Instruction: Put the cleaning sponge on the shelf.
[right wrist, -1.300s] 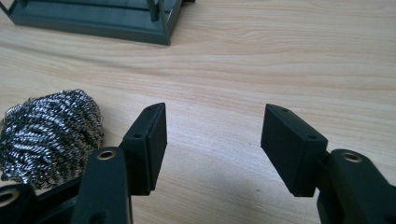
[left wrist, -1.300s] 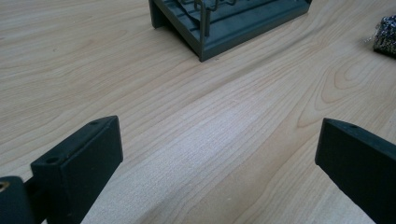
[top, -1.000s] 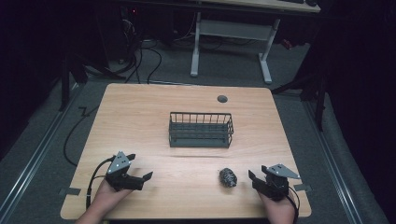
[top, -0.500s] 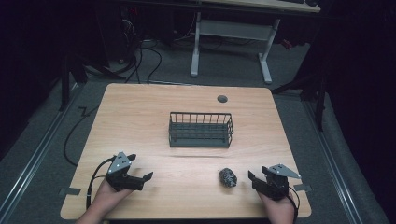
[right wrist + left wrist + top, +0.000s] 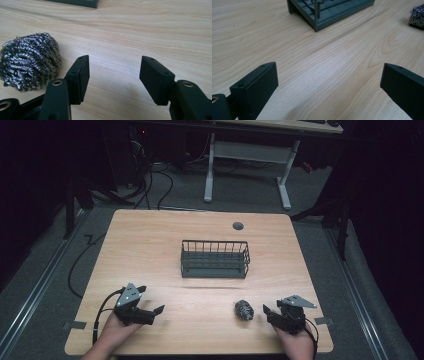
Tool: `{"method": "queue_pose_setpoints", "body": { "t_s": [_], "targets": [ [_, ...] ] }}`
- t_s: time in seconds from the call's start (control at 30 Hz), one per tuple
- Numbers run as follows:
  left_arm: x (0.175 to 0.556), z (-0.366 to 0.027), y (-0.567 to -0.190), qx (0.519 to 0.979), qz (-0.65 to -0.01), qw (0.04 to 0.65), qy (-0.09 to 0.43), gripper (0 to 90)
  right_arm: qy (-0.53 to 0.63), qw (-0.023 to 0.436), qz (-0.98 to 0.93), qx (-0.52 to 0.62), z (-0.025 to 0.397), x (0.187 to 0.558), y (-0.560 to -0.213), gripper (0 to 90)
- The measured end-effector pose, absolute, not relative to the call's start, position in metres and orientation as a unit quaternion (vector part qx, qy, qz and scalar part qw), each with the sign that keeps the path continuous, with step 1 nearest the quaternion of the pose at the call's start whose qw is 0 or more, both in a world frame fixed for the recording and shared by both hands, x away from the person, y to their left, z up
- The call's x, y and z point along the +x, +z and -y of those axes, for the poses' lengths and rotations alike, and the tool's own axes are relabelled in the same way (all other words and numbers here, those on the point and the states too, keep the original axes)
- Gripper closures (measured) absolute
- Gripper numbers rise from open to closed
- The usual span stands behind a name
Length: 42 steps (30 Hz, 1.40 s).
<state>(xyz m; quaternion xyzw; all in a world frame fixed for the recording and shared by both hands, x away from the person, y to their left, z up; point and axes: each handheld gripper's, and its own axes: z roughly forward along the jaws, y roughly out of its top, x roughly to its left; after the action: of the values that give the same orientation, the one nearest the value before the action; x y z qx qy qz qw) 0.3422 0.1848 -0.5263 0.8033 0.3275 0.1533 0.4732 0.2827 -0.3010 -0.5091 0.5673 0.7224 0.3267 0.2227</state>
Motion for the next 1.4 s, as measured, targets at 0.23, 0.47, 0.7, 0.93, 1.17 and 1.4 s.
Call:
{"method": "queue_pose_setpoints", "body": {
  "t_s": [0.23, 0.47, 0.7, 0.93, 1.17, 1.4],
  "targets": [
    [0.341, -0.185, -0.526, 0.802, -0.325, 0.478, 0.151, 2.1, 0.296, 0.207, -0.746, 0.560, 0.295, 0.295, -0.501, 37.9],
    [0.341, -0.186, -0.526, 0.802, -0.326, 0.478, 0.149, 2.1, 0.273, 0.183, -0.758, 0.563, 0.292, 0.304, -0.496, 36.4],
    [0.341, -0.186, -0.525, 0.802, -0.324, 0.480, 0.148, 2.1, 0.235, 0.154, -0.780, 0.559, 0.287, 0.310, -0.489, 34.3],
    [0.341, -0.186, -0.525, 0.802, -0.323, 0.481, 0.147, 2.2, 0.206, 0.131, -0.793, 0.558, 0.287, 0.313, -0.483, 34.3],
    [0.341, -0.186, -0.525, 0.801, -0.324, 0.481, 0.147, 2.3, 0.174, 0.102, -0.809, 0.551, 0.283, 0.317, -0.478, 34.3],
    [0.341, -0.186, -0.526, 0.803, -0.323, 0.479, 0.145, 2.3, 0.144, 0.061, -0.827, 0.541, 0.278, 0.321, -0.473, 34.1]
  ]
}}
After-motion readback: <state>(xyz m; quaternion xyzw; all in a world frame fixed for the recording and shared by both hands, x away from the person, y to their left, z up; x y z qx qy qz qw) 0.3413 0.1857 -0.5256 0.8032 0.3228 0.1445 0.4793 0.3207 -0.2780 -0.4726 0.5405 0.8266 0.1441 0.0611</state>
